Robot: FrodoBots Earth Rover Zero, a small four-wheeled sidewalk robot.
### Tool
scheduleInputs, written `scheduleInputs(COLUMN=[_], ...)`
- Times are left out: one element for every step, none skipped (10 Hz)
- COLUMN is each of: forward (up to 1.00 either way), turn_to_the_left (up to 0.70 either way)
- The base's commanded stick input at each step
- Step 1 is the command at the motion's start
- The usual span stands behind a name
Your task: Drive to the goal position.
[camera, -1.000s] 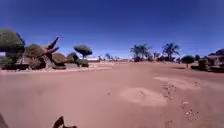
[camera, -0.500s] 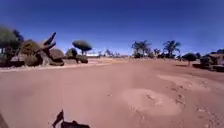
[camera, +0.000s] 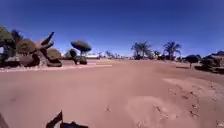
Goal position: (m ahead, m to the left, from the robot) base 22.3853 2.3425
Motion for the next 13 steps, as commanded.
scheduleInputs(forward=[0.70,0.70,0.70,0.70,0.70,0.70,0.70,0.70,0.70,0.70,0.70,0.70,0.70], turn_to_the_left=[-0.35,-0.35,0.00,0.00,0.00,0.00,0.00,0.00,0.00,0.00,0.00,0.00,0.00])
